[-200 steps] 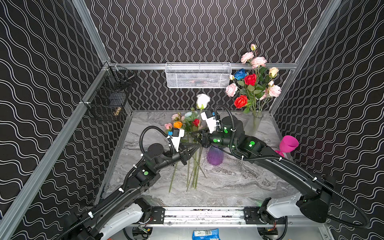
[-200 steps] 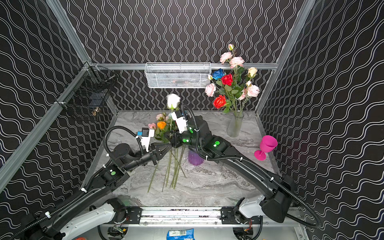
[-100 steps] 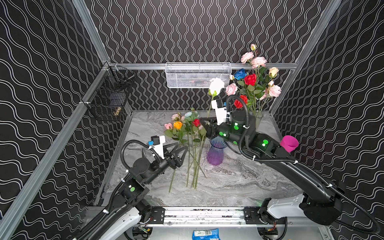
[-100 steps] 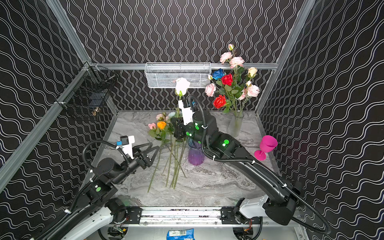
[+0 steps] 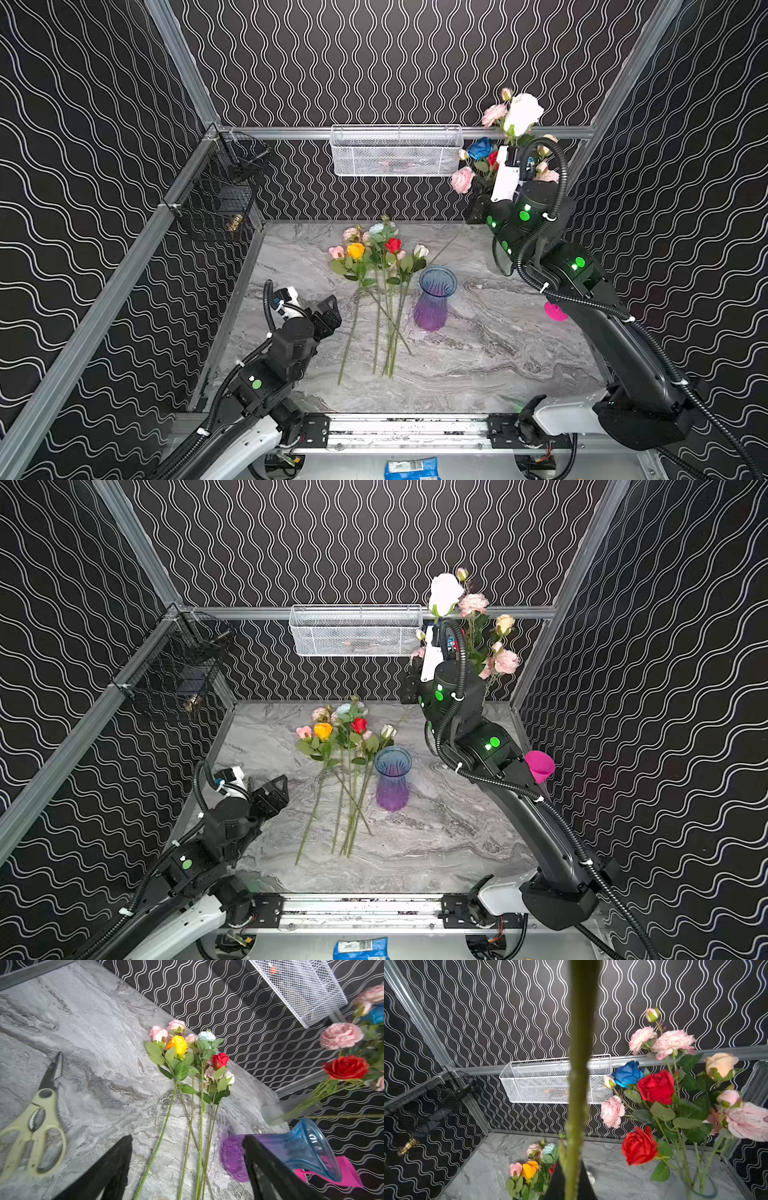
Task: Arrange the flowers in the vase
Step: 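Carry the white rose up with the right gripper while the left withdraws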
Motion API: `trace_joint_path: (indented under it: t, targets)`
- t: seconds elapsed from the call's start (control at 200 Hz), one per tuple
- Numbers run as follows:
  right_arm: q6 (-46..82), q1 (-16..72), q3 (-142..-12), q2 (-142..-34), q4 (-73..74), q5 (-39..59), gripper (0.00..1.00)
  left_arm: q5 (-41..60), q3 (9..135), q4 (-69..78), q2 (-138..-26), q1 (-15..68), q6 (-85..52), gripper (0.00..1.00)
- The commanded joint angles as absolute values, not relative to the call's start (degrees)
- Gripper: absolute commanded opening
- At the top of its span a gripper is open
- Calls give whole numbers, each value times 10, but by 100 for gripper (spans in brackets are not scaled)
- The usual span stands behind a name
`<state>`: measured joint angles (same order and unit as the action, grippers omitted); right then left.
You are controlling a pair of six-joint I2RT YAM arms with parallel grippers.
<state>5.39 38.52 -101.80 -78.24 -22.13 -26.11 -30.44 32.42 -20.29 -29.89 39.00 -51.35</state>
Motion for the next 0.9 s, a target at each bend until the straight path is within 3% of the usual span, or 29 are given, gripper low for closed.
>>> trace_joint_path:
  t: [0.0, 0.496, 0.896]
  targets:
    - [58, 377, -1005, -772, -233, -250, 2, -320, 321, -209, -299, 390, -524, 86]
    - [65, 368, -1031, -742, -229, -225, 1, -314, 323, -192, -345, 390, -525, 87]
    - [63, 367, -888, -694, -186, -219, 2, -316, 291, -154, -401, 390, -489, 87]
